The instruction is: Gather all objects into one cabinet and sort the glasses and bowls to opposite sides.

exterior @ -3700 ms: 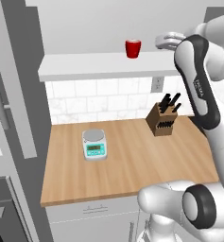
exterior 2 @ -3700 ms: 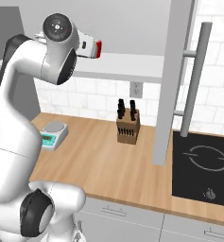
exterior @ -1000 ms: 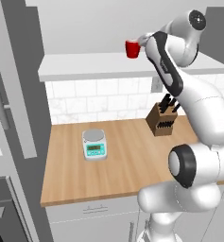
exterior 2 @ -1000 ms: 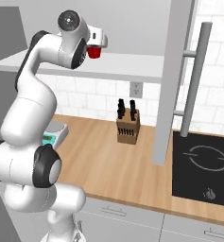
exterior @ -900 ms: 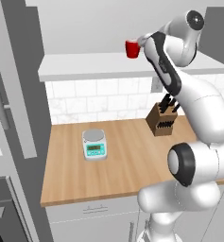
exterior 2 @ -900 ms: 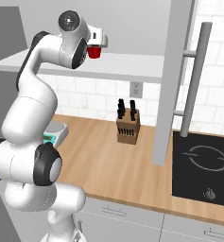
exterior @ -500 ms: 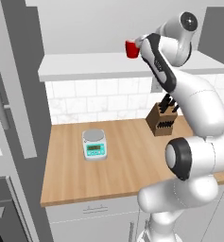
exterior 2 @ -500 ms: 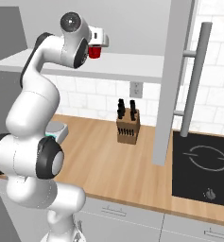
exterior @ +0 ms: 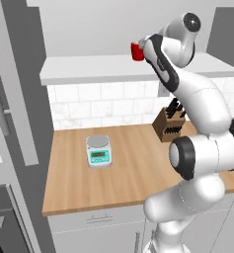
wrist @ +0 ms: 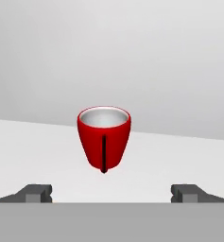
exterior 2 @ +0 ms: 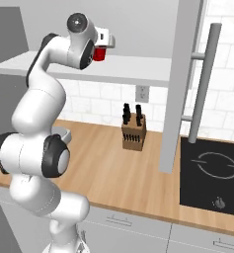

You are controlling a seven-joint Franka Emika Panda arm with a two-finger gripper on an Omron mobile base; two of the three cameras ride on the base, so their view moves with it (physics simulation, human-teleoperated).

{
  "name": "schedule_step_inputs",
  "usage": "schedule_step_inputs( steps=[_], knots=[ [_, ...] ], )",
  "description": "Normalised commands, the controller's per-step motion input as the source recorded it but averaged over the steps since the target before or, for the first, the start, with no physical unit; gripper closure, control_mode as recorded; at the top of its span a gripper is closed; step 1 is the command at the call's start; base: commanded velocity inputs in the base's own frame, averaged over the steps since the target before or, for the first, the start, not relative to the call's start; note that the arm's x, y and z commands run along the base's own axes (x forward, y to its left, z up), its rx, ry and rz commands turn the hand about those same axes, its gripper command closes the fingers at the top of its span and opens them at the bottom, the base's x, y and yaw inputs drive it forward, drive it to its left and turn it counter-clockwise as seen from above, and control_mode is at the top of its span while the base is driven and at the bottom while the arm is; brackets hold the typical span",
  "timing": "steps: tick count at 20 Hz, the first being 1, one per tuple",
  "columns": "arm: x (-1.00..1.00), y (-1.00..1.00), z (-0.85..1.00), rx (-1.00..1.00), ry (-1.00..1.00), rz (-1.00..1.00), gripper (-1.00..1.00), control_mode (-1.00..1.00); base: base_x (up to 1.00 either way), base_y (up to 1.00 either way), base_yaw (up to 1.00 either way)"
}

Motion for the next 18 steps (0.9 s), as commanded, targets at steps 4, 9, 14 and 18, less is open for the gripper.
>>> schedule_step_inputs(
  steps=[4, 9, 14, 18],
  knots=[
    [0.25, 0.01, -0.11, 0.00, 0.00, 0.00, -1.00, -1.00, 0.00, 0.00, 0.00],
    [0.23, 0.05, -0.11, 0.00, 0.00, 0.00, -1.00, -1.00, 0.00, 0.00, 0.00],
    [0.05, 0.00, 0.00, 0.00, 0.00, 0.00, -1.00, -1.00, 0.00, 0.00, 0.00],
    [0.09, 0.00, -0.03, 0.00, 0.00, 0.00, -1.00, -1.00, 0.00, 0.00, 0.00]
  ],
)
